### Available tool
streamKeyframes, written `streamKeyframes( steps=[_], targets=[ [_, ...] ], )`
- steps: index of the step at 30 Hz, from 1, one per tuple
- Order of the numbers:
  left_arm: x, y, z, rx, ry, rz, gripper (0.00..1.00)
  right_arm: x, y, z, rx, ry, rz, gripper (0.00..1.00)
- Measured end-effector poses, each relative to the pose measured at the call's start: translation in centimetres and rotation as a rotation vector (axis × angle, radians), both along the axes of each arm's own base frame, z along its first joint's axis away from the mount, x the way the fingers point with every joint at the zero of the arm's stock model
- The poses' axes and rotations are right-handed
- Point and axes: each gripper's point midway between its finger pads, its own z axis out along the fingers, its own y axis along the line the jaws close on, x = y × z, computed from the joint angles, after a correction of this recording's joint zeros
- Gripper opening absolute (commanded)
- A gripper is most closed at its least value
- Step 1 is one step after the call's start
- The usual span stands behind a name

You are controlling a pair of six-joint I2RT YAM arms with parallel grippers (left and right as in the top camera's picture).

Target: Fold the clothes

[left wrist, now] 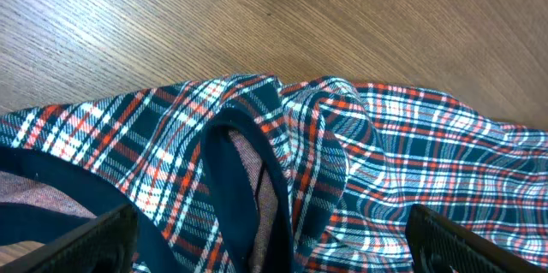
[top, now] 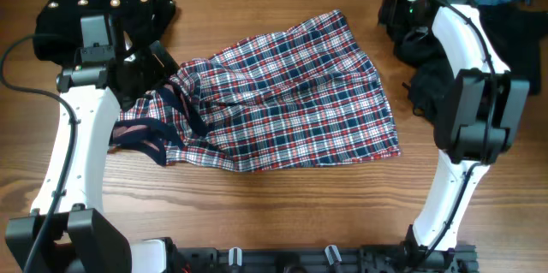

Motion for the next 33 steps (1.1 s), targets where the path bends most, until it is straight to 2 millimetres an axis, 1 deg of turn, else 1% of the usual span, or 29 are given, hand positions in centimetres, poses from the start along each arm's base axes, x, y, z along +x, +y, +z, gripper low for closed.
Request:
streamKeyframes(
  steps=[2, 5, 6, 12, 13, 15, 17, 20, 25, 29, 31, 33],
  targets=[
    [0.1, 0.0, 0.0, 0.001, -0.003, 0.000, 0.99, -0.1, -0.3, -0.6, -0.004, 0.011, -0.007, 1.00],
    [0.1, 0.1, 0.1, 0.004, -0.006, 0.002, 1.00, 0.0, -1.2, -0.7, -0.003, 0.005, -0.025, 1.00],
    [0.1, 0.1, 0.1, 0.004, -0.006, 0.002, 1.00, 0.1, -2.3, -0.6, -0.004, -0.003, -0.045, 1.00],
    [0.5, 0.2, 0.2, 0.009, -0.022, 0.003, 0.99, -0.5, -6.7, -0.6, -0.005, -0.003, -0.124, 1.00],
    [0.5, 0.2, 0.3, 0.009, -0.023, 0.004, 1.00, -0.7, -7.4, -0.6, -0.006, -0.003, -0.132, 1.00],
    [0.5, 0.2, 0.3, 0.011, -0.025, 0.005, 1.00, -0.8, -8.1, -0.6, -0.005, -0.001, -0.133, 1.00],
    [0.6, 0.2, 0.3, 0.012, -0.026, 0.005, 1.00, -0.9, -8.1, -0.6, 0.001, 0.000, -0.122, 1.00],
    [0.7, 0.2, 0.4, 0.012, -0.032, 0.005, 1.00, -0.9, -7.6, -0.6, 0.001, 0.001, -0.106, 1.00],
    [0.7, 0.3, 0.4, 0.013, -0.033, 0.005, 1.00, -0.7, -6.1, -0.7, -0.002, 0.004, -0.073, 1.00],
    [0.7, 0.2, 0.4, 0.012, -0.033, 0.005, 1.00, -1.0, -5.0, -0.7, 0.012, 0.029, -0.049, 1.00],
    [0.7, 0.3, 0.4, 0.013, -0.033, 0.005, 1.00, -1.0, -4.4, 0.0, 0.039, 0.033, -0.033, 1.00],
    [0.7, 0.2, 0.4, 0.012, -0.032, 0.005, 1.00, -0.5, -3.8, 1.4, 0.072, 0.016, -0.013, 1.00]
  ],
)
